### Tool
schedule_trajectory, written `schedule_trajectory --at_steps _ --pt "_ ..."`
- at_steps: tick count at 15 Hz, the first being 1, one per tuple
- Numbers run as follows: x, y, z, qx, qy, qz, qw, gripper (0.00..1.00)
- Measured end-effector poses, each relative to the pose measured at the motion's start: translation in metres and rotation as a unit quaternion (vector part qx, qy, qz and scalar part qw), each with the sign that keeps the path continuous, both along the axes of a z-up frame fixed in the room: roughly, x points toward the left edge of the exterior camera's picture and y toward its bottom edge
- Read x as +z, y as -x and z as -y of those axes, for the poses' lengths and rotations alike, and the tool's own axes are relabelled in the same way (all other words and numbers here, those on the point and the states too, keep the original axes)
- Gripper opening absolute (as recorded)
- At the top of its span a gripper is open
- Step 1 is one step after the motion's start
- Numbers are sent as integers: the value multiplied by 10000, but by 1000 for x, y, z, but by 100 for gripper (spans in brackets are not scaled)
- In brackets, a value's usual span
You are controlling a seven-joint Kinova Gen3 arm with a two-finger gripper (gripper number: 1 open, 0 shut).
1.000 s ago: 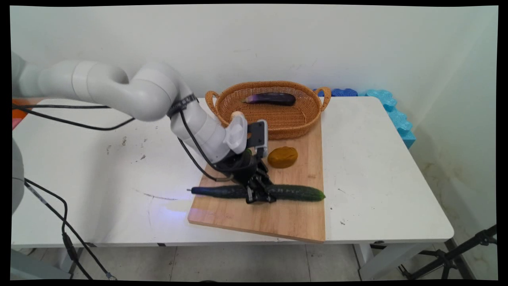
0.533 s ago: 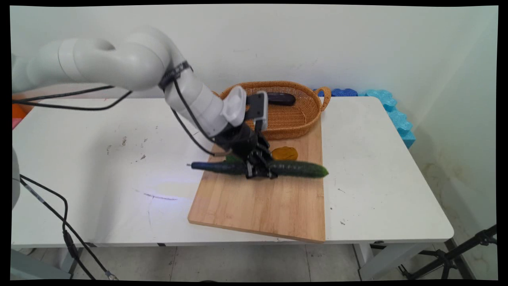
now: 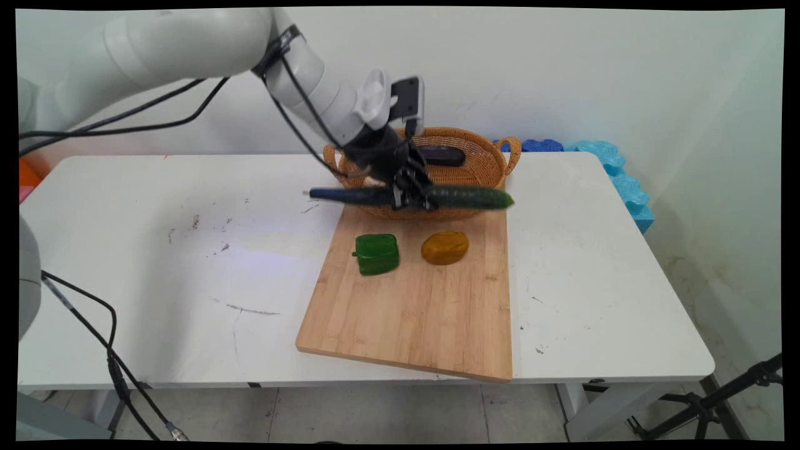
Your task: Place the picked object in the vegetable basket
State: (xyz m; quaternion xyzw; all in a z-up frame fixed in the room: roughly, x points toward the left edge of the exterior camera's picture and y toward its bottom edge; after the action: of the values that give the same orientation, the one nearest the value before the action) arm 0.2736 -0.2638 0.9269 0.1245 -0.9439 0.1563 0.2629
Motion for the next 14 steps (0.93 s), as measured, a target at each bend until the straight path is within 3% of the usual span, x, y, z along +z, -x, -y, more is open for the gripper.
schedule_trajectory --at_steps 7,14 --pt "-12 -19 81 106 352 173 9992 0" --pt "-43 -25 130 216 255 107 9994 0"
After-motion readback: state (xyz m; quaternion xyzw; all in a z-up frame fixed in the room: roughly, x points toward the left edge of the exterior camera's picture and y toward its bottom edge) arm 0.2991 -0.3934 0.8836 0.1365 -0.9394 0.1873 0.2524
